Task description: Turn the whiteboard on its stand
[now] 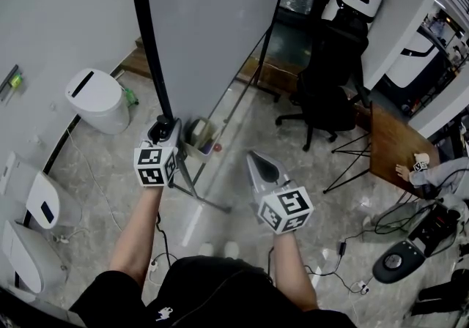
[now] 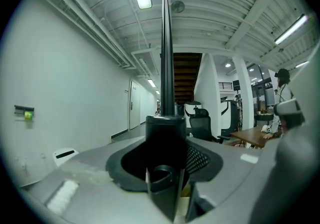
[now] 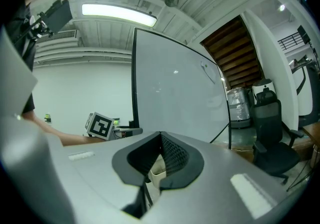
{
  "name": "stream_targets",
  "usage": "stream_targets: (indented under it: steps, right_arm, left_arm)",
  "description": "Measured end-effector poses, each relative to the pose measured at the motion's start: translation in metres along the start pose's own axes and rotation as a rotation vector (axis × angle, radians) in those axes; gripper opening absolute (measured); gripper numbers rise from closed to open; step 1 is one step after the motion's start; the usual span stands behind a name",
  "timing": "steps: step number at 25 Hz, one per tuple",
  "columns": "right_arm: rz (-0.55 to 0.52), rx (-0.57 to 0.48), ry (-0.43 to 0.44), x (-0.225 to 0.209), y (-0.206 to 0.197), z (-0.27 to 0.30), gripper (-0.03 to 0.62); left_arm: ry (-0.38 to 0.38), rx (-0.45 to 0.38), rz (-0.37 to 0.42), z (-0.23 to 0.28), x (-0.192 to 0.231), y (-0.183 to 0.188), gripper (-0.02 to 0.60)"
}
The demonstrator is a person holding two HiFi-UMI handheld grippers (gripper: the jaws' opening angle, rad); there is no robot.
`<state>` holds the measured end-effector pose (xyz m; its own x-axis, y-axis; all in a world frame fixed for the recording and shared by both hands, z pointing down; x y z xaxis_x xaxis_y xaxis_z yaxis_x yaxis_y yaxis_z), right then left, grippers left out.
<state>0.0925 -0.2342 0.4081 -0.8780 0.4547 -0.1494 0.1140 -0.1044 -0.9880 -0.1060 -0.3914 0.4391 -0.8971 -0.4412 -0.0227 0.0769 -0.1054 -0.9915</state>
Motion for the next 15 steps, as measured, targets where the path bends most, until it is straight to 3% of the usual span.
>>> stream_targets:
  steps: [15]
  right_arm:
    - [-0.001, -0.007, 0.044, 0.019, -0.001, -0.002, 0.008]
  left_arm:
    - [0.011, -0.004, -0.001, -0.055, -0.01, -0.008, 0.181]
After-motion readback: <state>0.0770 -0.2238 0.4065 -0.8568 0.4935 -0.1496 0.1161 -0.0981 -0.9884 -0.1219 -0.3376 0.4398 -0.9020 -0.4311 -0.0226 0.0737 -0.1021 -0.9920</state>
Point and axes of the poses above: the fingertips, and each gripper's own axes: z forward along the fingers, x to its left, y out of its top, the point moved 2 cm from there along -z, backward along the fingers, and after that the axes turned 3 degrees about y, right-handed, at the moved point
